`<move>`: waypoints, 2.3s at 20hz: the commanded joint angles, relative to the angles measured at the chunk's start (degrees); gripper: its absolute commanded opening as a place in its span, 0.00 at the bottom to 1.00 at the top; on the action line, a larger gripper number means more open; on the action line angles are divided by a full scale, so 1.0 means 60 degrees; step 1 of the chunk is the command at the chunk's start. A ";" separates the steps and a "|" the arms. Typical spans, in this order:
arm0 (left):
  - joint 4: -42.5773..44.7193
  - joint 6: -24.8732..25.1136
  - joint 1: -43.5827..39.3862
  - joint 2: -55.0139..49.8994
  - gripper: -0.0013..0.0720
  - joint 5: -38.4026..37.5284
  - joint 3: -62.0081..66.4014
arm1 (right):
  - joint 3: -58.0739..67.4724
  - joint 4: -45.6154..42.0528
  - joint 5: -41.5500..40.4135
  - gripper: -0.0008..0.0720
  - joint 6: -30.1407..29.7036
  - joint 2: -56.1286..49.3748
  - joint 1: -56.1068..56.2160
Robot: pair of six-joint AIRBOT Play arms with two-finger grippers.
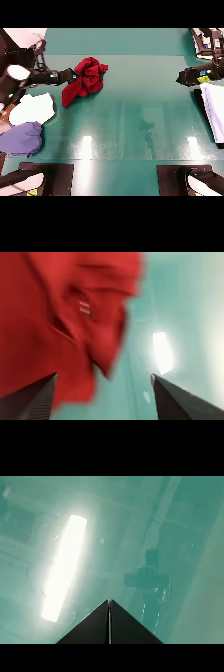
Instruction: Fold the shirts.
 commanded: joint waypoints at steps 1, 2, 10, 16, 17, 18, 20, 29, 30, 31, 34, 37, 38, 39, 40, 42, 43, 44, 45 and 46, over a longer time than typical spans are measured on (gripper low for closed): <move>-0.0051 -0.0011 -0.0018 -0.2157 0.98 0.0648 0.1093 | 0.0007 -0.0004 -0.0015 0.03 0.0004 -0.0007 0.0000; -0.0106 -0.0011 -0.0036 -0.2663 0.98 0.0579 0.1588 | 0.0007 0.0000 -0.0011 0.03 0.0004 -0.0007 0.0004; -0.0372 0.0040 -0.0168 -0.3333 0.04 -0.1432 0.4896 | 0.0401 -0.0051 -0.0244 0.03 0.0000 -0.0004 -0.0007; -0.2047 0.0597 -0.1446 -0.2153 0.04 -0.5060 0.9446 | 0.2703 -0.0117 -0.1038 0.03 -0.0004 -0.0004 -0.0029; -0.2481 0.0809 -0.1749 -0.1621 0.04 -0.4921 0.9417 | 0.3038 -0.0138 -0.1184 0.03 -0.0004 -0.0004 -0.0029; -0.2787 0.1184 -0.2040 -0.1169 0.04 -0.4907 0.9417 | 0.3326 -0.0375 -0.1297 0.03 -0.0004 -0.0004 -0.0025; -0.3005 0.1526 -0.2495 -0.0408 0.04 -0.4918 0.9413 | 0.3792 -0.0896 -0.1260 0.03 0.0000 -0.0004 -0.0029; 0.2761 0.0372 -0.2652 0.0710 0.04 -0.6138 0.6532 | 0.3235 -0.1035 -0.0692 0.03 0.0000 -0.0004 -0.0025; 0.3166 0.0299 -0.2648 0.0707 0.05 -0.6076 0.5752 | 0.2809 -0.0874 -0.0543 0.06 0.0000 -0.0004 -0.0025; 0.3450 0.0299 -0.2561 0.0703 0.05 -0.5901 0.4921 | 0.2357 -0.0645 -0.0448 0.22 0.0000 -0.0007 -0.0025; 0.3486 0.0029 -0.1625 0.0685 0.05 -0.5326 0.3282 | 0.0623 0.0051 -0.0721 0.50 -0.0011 -0.0131 -0.0025; 0.3472 -0.0302 -0.0481 0.0685 0.05 -0.5176 0.2874 | -0.0535 0.0896 -0.1060 0.73 -0.0590 -0.1045 -0.0025; 0.3472 -0.0302 -0.0204 0.0685 0.05 -0.5184 0.2874 | -0.0820 0.1224 -0.1475 0.78 -0.0911 -0.1501 -0.0025; 0.3468 -0.0321 -0.0018 0.0685 0.05 -0.5184 0.2874 | -0.0973 0.1432 -0.1934 0.82 -0.1140 -0.1953 -0.0025; 0.3468 -0.0390 0.0127 0.0685 0.05 -0.5184 0.2874 | -0.1013 0.1636 -0.2426 0.82 -0.1271 -0.2477 -0.0022; 0.3490 -0.0452 0.0219 0.0685 0.05 -0.5169 0.2874 | -0.0856 0.1942 -0.3067 0.82 -0.1439 -0.3439 -0.0025; 0.3479 -0.0455 0.0215 0.0685 0.05 -0.5144 0.2874 | -0.0605 0.2014 -0.3155 0.82 -0.1515 -0.3985 -0.0025; 0.3475 -0.0455 0.0215 0.0685 0.05 -0.5082 0.2874 | -0.0317 0.2004 -0.3147 0.82 -0.1526 -0.4499 -0.0025; 0.3468 -0.0466 0.0215 0.0685 0.05 -0.5005 0.2874 | 0.0029 0.2022 -0.3089 0.82 -0.1526 -0.5031 -0.0018; 0.3468 -0.0484 0.0215 0.0685 0.05 -0.4958 0.2874 | 0.0379 0.2018 -0.3002 0.82 -0.1555 -0.5526 0.0007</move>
